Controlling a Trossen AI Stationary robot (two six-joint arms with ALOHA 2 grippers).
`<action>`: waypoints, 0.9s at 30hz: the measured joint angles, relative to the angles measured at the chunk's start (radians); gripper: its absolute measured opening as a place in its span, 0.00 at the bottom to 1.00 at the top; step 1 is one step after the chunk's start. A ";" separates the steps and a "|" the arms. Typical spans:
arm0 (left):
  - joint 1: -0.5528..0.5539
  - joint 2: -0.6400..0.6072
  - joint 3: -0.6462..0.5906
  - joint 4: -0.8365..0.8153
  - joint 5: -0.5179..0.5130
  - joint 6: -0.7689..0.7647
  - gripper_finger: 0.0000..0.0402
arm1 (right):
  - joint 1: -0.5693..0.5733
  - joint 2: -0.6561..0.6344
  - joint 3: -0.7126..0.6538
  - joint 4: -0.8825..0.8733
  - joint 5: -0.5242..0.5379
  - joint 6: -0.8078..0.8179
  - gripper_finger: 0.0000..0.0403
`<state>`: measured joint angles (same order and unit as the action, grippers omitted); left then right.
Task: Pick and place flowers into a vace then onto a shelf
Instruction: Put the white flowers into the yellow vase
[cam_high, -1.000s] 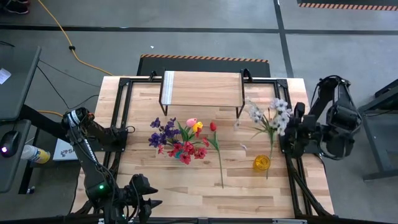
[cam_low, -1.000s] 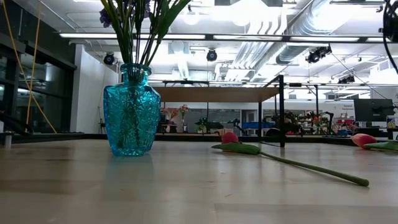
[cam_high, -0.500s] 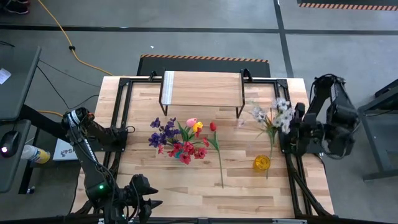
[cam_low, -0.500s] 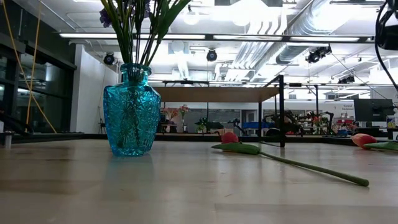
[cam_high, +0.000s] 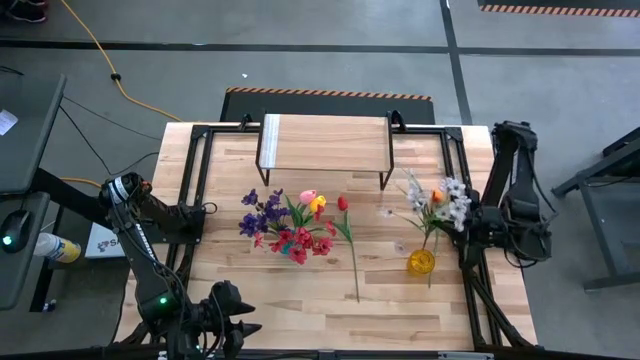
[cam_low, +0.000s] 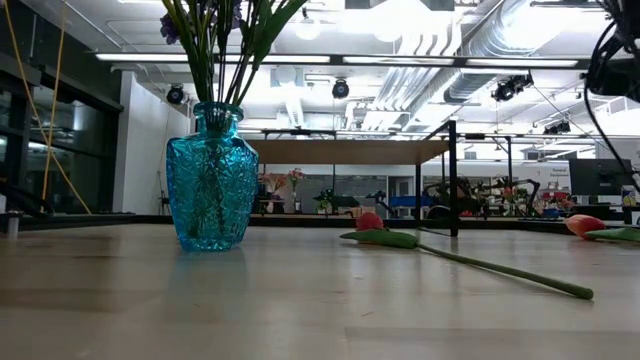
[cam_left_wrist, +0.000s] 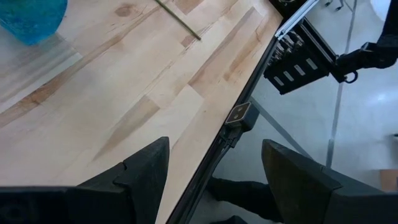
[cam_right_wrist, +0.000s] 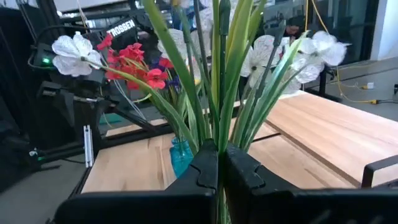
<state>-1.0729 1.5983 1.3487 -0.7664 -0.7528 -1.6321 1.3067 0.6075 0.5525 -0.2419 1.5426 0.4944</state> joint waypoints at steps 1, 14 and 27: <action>0.000 0.000 0.000 0.005 0.000 0.000 0.71 | 0.020 0.000 -0.015 0.046 0.020 -0.021 0.00; 0.000 0.000 0.000 0.009 0.000 0.005 0.71 | 0.104 0.059 -0.046 0.216 0.029 -0.152 0.00; 0.000 0.000 0.000 0.009 0.000 0.005 0.71 | 0.098 0.109 -0.046 0.039 0.029 -0.026 0.00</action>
<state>-1.0729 1.5982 1.3487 -0.7570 -0.7525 -1.6276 1.4047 0.7162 0.5064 -0.2027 1.5715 0.4685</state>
